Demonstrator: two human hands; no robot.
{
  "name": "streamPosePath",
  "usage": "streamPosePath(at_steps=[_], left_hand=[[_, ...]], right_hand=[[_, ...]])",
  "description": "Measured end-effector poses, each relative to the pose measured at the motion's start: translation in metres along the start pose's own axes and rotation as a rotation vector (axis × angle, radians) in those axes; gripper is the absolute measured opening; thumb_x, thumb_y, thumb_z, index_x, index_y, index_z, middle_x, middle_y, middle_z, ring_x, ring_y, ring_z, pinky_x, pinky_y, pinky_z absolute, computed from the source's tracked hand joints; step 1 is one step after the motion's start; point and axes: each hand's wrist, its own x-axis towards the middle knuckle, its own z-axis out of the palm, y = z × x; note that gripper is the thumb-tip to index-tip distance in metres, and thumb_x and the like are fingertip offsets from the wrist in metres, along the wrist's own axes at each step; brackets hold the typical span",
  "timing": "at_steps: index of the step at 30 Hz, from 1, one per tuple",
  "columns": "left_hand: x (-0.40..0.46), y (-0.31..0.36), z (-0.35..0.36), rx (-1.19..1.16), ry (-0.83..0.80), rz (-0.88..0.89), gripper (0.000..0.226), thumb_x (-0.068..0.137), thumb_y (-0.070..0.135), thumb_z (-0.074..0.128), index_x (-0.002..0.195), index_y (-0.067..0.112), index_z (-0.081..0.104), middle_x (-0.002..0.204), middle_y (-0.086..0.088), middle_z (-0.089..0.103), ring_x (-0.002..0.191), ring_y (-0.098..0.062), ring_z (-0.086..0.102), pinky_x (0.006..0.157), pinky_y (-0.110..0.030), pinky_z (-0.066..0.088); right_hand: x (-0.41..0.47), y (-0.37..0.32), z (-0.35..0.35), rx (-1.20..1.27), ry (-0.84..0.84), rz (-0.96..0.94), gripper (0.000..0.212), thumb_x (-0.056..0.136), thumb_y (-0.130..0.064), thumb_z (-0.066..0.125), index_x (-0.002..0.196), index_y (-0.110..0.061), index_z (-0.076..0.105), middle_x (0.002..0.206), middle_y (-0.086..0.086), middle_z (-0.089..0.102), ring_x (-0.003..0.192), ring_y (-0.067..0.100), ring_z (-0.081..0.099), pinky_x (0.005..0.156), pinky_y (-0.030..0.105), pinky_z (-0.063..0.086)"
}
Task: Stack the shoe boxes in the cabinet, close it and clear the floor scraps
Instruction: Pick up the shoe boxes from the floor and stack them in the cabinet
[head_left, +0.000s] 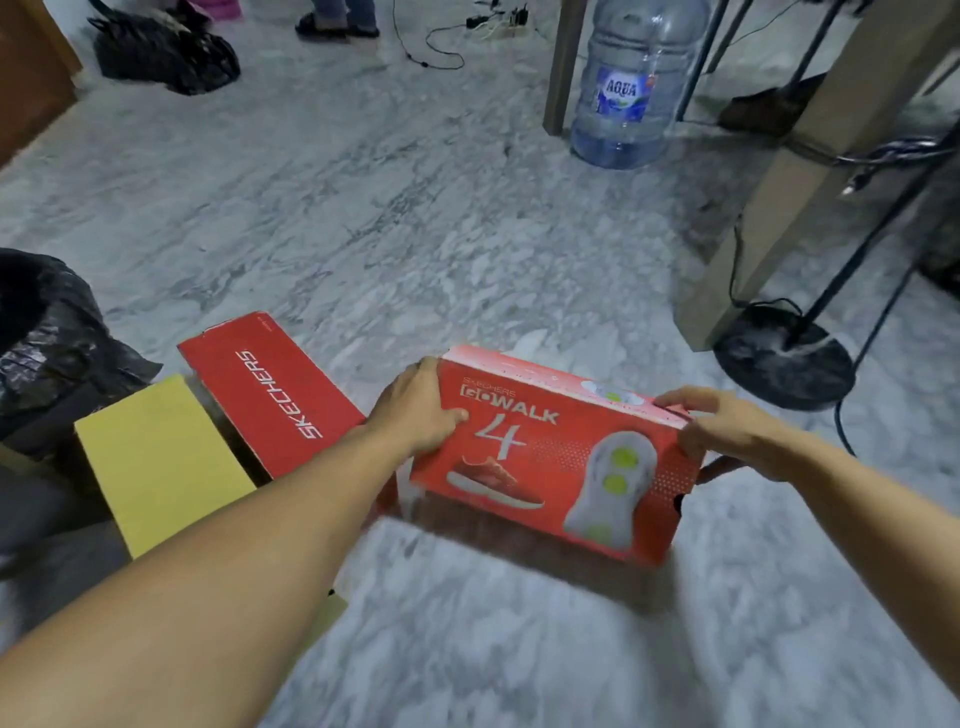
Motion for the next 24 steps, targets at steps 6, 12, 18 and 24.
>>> streamPosePath(at_steps=[6,12,18,24], left_hand=[[-0.001,0.011,0.022,-0.067,-0.060,0.066,0.112,0.057,0.027,0.088,0.147,0.022,0.021,0.133,-0.006,0.044,0.120,-0.026,0.051,0.101,-0.041,0.044],[-0.002,-0.005,0.040,-0.036,-0.171,0.004,0.147,0.021,0.052,0.077,0.149,0.018,0.014,0.150,-0.012,0.029,0.134,-0.028,0.041,0.104,-0.041,0.042],[-0.015,-0.010,0.051,-0.128,-0.158,-0.075,0.111,0.052,0.018,0.093,0.140,0.013,0.025,0.126,-0.001,0.050,0.118,-0.021,0.048,0.087,-0.023,0.038],[-0.024,-0.003,0.043,-0.106,-0.093,-0.001,0.103,0.040,0.030,0.089,0.131,0.024,0.040,0.119,0.002,0.059,0.109,-0.024,0.059,0.086,-0.037,0.050]], right_hand=[[0.020,0.031,0.009,0.163,0.298,-0.093,0.064,0.075,-0.001,0.069,0.135,-0.015,0.050,0.123,0.010,0.051,0.086,0.029,0.063,0.071,0.043,0.059],[0.019,0.050,0.028,0.158,0.253,-0.073,0.067,0.068,-0.012,0.078,0.130,-0.020,0.055,0.112,0.007,0.065,0.090,0.028,0.067,0.068,0.048,0.061],[-0.002,0.060,0.045,-0.029,-0.093,-0.028,0.132,0.053,-0.035,0.094,0.148,-0.048,0.003,0.129,-0.011,0.045,0.107,0.029,0.059,0.055,0.042,0.059],[-0.004,0.061,0.037,-0.142,0.070,-0.161,0.113,0.065,-0.016,0.088,0.153,-0.031,0.018,0.133,0.001,0.050,0.096,0.024,0.060,0.073,0.039,0.057]])
